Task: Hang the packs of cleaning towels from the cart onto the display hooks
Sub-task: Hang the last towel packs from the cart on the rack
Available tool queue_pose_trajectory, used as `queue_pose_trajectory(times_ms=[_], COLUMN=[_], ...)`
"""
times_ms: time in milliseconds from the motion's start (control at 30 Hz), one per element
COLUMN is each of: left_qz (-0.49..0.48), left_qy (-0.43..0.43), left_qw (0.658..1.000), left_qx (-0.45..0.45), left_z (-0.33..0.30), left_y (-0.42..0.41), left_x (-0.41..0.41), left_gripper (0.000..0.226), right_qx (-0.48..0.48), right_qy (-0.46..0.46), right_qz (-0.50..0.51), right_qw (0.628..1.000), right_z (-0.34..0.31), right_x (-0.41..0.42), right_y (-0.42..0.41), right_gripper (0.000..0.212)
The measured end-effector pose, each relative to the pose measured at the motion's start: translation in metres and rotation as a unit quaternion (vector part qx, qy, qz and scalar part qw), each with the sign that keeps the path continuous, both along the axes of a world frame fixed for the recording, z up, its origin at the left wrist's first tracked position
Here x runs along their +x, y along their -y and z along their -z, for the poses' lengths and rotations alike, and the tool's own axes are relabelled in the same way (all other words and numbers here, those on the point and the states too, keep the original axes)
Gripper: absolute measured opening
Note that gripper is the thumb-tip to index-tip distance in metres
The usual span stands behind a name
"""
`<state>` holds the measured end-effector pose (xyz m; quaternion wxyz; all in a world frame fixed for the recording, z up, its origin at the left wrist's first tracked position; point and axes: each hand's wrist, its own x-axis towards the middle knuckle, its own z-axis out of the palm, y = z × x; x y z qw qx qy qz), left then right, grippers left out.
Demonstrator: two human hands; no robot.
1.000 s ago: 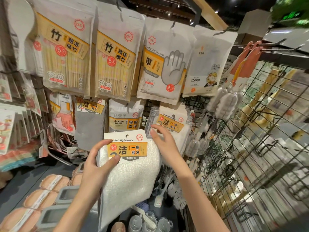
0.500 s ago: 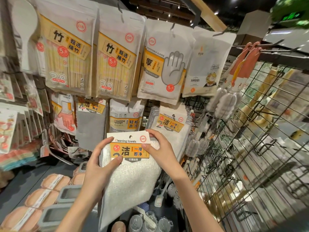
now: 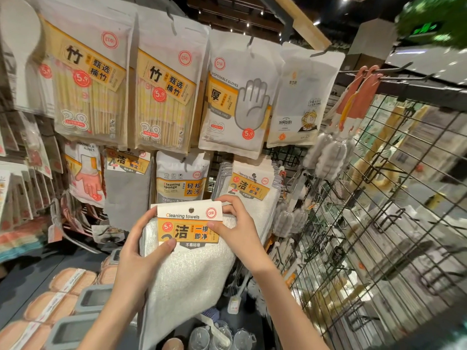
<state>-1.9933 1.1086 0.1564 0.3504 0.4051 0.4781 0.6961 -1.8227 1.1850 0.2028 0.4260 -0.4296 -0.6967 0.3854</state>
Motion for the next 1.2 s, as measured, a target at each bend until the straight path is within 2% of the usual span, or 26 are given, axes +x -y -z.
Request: queue_pose_trajectory(times_ms=[333,500,633,800,1000,1200], left_qz=[-0.017,0.032,0.051,0.040,0.012,0.015], left_qy=[-0.010,0.030,0.104,0.116,0.098,0.081], left_qw=[0.999,0.999,0.993,0.992,0.995,0.997], left_qx=[-0.027,-0.023,-0.025,-0.022,-0.017,-0.002], left_z=[0.004,0.005,-0.001,-0.001,0.011,0.018], left_y=[-0.005,-0.008,-0.012,-0.011,-0.016,-0.021], left_x=[-0.007,-0.011,-0.012,-0.010,-0.014,-0.020], left_gripper=[0.054,0.054,0.032,0.029,0.046,0.045], right_qx=[-0.005,-0.003,-0.005,0.007,0.047,0.044], right_qy=[-0.040,-0.065,-0.098,-0.125,-0.125,-0.151], right_qz=[-0.017,-0.013,-0.012,-0.006,0.064,0.146], right_qw=[0.999,0.998,0.995,0.992,0.989,0.977], right_z=[-0.003,-0.007,-0.013,-0.015,-0.014,-0.010], right_x=[0.000,0.003,0.009,0.019,0.043,0.064], right_y=[-0.002,-0.005,-0.006,-0.012,-0.029,-0.052], right_gripper=[0.044,0.041,0.038,0.040,0.052,0.044])
